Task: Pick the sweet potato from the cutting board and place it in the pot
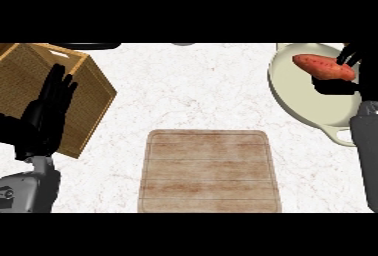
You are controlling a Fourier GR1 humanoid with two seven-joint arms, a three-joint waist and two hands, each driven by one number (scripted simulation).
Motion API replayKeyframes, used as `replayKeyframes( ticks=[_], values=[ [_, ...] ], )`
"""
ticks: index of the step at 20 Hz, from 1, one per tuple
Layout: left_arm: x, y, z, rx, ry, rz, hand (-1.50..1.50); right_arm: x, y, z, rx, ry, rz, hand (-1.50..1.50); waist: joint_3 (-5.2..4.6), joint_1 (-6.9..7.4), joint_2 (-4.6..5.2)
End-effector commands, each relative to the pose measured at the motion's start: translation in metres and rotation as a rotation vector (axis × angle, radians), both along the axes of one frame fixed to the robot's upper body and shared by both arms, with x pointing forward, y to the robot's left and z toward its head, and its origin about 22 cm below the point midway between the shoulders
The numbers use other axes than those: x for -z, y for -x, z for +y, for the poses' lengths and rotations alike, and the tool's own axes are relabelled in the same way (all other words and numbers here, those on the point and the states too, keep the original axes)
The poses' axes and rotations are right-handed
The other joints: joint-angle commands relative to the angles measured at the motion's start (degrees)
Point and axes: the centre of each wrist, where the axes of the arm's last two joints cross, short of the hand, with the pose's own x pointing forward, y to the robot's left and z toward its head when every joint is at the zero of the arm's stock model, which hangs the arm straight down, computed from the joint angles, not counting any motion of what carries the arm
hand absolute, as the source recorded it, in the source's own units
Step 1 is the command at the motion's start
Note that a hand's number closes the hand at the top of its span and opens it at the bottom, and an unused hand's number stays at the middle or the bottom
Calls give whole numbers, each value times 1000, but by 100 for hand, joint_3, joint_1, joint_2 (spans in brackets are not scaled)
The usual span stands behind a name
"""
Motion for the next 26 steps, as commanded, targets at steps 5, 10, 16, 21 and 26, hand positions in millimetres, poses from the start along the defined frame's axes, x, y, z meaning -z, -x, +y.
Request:
replayKeyframes(
  ticks=[5,10,16,21,26],
  values=[
    [-5,-12,-12,-3,5,-9,0,39,-36,-40,39,34,80,150,4,57,18],
    [-13,-12,-6,5,-13,-15,0,59,-48,-21,34,-199,202,-150,9,127,38],
    [-2,-10,-23,32,7,-3,0,65,-38,-53,-161,-385,190,-150,24,158,84],
    [-8,-10,-10,20,5,-1,0,62,-40,-55,-231,-605,-29,-150,28,90,66],
    [-13,0,0,37,10,1,0,68,-26,-85,-214,-741,-102,-150,18,133,45]
  ],
)
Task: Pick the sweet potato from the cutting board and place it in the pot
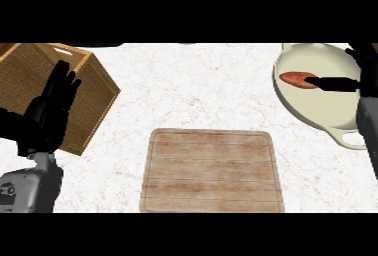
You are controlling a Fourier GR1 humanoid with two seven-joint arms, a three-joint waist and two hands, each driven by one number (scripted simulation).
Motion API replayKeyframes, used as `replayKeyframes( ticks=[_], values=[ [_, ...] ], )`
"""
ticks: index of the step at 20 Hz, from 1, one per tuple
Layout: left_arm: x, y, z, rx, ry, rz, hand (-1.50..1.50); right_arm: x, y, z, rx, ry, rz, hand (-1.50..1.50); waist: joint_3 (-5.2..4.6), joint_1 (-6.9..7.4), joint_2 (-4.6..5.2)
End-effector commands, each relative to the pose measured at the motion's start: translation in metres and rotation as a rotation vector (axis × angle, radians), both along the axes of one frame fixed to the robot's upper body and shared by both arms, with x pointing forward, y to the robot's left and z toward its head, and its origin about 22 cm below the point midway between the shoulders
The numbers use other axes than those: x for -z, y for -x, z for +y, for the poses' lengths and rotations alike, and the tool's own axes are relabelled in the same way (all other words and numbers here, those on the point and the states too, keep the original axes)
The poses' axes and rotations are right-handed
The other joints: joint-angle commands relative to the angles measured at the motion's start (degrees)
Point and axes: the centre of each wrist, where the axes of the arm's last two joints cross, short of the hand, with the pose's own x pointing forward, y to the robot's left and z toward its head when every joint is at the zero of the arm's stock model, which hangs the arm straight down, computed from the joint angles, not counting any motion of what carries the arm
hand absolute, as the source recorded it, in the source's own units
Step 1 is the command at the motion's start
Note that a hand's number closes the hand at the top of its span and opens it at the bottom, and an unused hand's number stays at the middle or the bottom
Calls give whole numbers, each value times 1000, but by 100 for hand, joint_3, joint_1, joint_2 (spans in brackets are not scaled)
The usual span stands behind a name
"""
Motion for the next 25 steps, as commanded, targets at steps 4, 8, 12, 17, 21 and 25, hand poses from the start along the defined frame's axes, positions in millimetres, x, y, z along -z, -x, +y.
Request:
replayKeyframes(
  ticks=[4,8,12,17,21,25],
  values=[
    [2,3,-1,-8,3,11,0,-15,19,-53,22,-158,-84,-150,-4,-27,-10],
    [11,-4,7,-41,-10,-5,0,-18,48,-96,-11,-164,-76,-150,-8,-106,-23],
    [6,11,0,4,9,7,0,-20,80,-133,-21,-178,-68,-150,-1,-52,-26],
    [9,3,0,-20,5,-8,0,-23,95,-149,-15,-174,-54,-150,1,-42,-4],
    [-4,2,12,-13,-2,17,0,-30,112,-167,-24,-150,-74,-150,5,-40,-12],
    [7,4,1,-19,5,10,0,-33,126,-180,-43,-160,-53,-150,2,-77,-19]
  ],
)
